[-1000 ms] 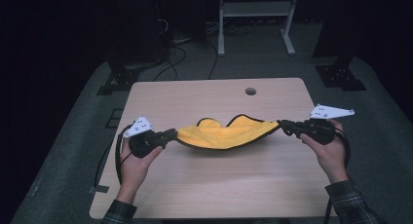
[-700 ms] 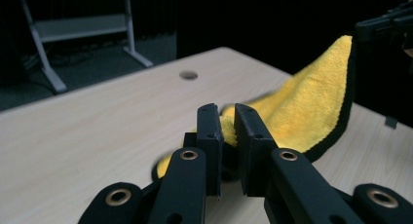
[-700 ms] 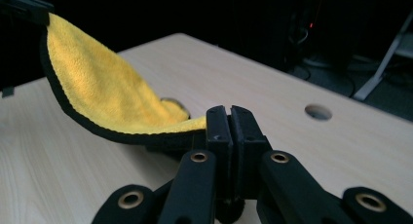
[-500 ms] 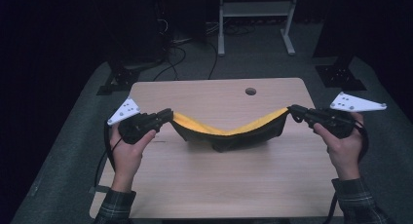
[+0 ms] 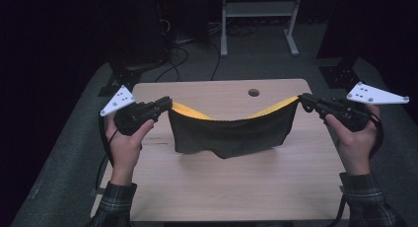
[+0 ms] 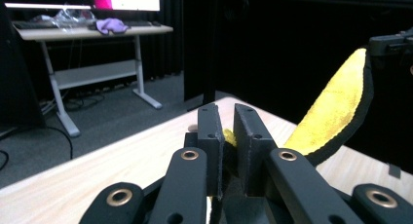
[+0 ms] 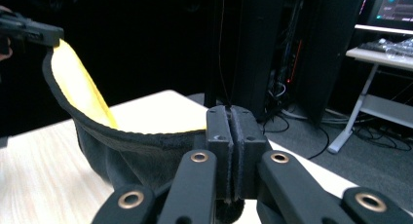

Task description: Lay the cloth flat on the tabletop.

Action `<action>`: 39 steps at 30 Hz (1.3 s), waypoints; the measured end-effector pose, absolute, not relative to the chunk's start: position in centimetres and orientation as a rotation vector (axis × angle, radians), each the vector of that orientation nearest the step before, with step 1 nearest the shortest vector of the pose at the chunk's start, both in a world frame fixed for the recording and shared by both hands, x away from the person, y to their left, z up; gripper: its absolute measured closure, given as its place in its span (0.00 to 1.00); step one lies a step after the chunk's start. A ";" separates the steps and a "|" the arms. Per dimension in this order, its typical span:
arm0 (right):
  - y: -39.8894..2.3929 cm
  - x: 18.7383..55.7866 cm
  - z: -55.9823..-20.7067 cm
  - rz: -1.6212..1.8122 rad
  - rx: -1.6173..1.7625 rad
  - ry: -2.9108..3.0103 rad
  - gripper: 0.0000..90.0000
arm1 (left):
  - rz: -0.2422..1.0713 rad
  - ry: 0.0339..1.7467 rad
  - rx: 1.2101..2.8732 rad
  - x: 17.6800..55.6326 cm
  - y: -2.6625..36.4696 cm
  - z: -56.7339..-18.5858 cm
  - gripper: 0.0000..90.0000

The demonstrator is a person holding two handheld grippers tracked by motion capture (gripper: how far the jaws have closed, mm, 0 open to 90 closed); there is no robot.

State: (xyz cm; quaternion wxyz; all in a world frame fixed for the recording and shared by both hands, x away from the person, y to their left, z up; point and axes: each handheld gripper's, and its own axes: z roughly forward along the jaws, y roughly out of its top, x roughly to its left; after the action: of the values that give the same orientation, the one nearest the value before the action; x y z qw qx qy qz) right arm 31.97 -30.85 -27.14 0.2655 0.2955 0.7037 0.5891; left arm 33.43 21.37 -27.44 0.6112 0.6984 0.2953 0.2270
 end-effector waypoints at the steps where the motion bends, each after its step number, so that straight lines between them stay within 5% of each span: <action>1: -30.9 32.0 -27.0 1.596 0.799 1.893 0.96 | 0.524 0.681 1.612 33.4 21.4 -27.4 0.91; 11: -30.8 32.2 -25.9 1.589 0.784 1.877 0.96 | 0.531 0.685 1.613 34.4 21.2 -27.0 0.91; 22: -30.0 38.9 -25.9 1.566 0.865 1.887 0.96 | 0.556 0.722 1.568 40.5 21.0 -26.3 0.91; 28: -29.6 39.0 -24.6 1.587 0.822 1.857 0.96 | 0.584 0.690 1.547 40.1 21.1 -25.8 0.91; 39: -30.1 37.5 -31.4 1.559 0.893 1.985 0.96 | 0.456 0.763 1.642 38.7 21.9 -31.6 0.91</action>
State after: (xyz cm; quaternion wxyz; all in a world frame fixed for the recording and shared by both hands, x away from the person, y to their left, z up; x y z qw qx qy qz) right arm 37.51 -30.09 -31.35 0.2300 0.3247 0.7215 0.5668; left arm 38.74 21.91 -31.58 0.5949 0.7068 0.3285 0.1964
